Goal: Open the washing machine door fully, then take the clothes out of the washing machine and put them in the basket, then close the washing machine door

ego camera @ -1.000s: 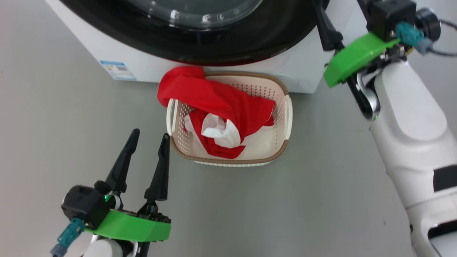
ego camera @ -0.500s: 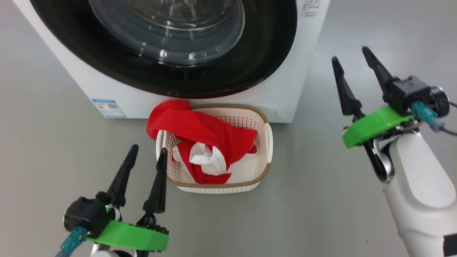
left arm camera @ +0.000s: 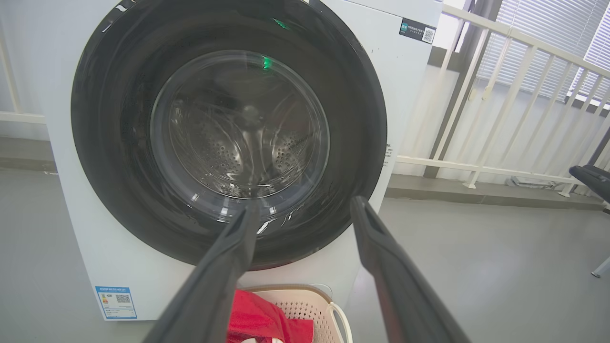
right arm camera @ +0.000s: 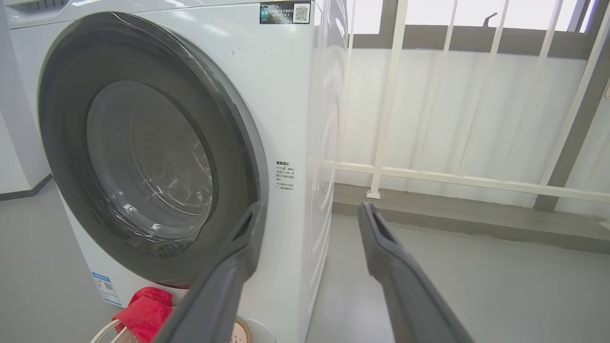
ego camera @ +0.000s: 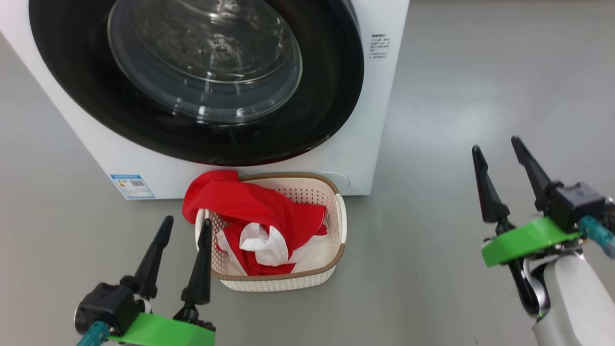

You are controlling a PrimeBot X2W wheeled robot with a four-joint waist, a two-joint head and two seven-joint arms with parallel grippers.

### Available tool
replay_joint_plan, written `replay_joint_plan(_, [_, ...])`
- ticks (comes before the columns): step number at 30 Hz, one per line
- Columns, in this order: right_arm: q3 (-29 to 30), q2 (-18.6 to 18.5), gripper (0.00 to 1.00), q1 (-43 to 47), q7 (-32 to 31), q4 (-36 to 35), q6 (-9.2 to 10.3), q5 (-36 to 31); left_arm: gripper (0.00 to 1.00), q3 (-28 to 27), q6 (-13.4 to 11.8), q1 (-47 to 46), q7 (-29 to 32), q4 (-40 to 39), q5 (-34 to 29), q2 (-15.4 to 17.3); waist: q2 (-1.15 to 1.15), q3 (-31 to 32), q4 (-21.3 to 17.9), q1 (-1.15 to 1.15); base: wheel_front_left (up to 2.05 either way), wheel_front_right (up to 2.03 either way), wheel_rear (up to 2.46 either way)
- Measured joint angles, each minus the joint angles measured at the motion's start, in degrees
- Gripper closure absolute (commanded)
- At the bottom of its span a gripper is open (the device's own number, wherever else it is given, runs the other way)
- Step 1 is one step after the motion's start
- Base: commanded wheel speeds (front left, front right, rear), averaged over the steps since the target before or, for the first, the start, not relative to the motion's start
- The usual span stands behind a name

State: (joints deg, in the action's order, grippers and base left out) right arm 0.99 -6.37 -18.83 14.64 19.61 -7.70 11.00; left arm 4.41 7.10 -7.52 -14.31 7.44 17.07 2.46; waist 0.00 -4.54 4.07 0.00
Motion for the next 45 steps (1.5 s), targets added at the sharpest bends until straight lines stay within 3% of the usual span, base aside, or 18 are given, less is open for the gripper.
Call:
replay_joint_plan(9, [0.0, 0.3, 0.00, 8.6, 0.0, -4.7, 0.00, 0.2, 0.00, -0.8, 0.0, 2.1, 0.0, 0.0, -1.5, 0.5, 0.00, 3.1, -1.3, 0.00, 0.00, 0.00, 0.00])
replay_joint_plan(22, [2.7, 3.6, 0.00, 19.6, 0.0, -9.5, 0.00, 0.2, 0.00, -1.6, -0.6, 5.9, 0.0, 0.4, -2.1, 0.8, 0.00, 7.3, -1.3, 0.00, 0.00, 0.00, 0.00])
replay_joint_plan(45, [1.8, 4.2, 0.00, 24.6, -0.7, -14.1, 0.00, -0.7, 0.00, -1.8, -1.1, 7.7, 0.0, 2.9, -1.4, 1.3, 0.00, 9.2, -1.3, 0.00, 0.00, 0.00, 0.00])
